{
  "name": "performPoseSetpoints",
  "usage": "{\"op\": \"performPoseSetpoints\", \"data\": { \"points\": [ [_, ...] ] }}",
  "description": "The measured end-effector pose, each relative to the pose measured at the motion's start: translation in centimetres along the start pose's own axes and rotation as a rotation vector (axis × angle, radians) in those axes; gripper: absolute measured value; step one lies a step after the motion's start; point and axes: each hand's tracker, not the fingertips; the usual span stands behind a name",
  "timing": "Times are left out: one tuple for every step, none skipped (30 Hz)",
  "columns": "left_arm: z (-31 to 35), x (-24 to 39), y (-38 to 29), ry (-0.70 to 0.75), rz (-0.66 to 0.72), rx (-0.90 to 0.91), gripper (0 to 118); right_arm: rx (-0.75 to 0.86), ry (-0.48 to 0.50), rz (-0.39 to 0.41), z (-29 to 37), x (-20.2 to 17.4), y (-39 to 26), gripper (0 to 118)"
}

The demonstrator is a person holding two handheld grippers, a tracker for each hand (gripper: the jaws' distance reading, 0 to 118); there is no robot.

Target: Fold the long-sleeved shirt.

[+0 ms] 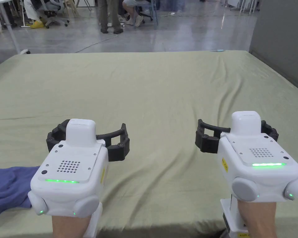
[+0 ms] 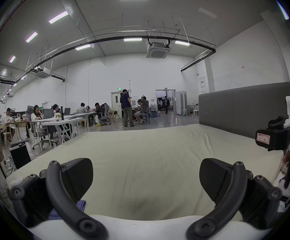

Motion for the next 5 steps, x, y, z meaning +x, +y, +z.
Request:
{"op": "performPoseSetpoints", "data": {
  "points": [
    [-0.01, -0.02, 0.02, 0.001, 0.002, 0.002, 118, 0.0, 0.001, 0.001, 0.05, -0.09, -0.02, 118],
    [0.0, -0.06, 0.04, -0.001, 0.01, 0.004, 118, 0.002, 0.003, 0.002, 0.07, -0.15, 0.02, 118],
    [-0.07, -0.1, 0.08, -0.003, 0.021, 0.003, 118, 0.003, 0.004, 0.005, 0.08, -0.19, 0.09, 118],
    [-0.16, -0.12, 0.15, -0.002, 0.027, -0.004, 118, 0.004, -0.001, 0.006, 0.06, -0.25, 0.17, 118],
    [-0.22, -0.12, 0.16, 0.0, 0.031, -0.006, 118, 0.004, -0.004, 0.006, 0.02, -0.24, 0.27, 118]
  ]
}}
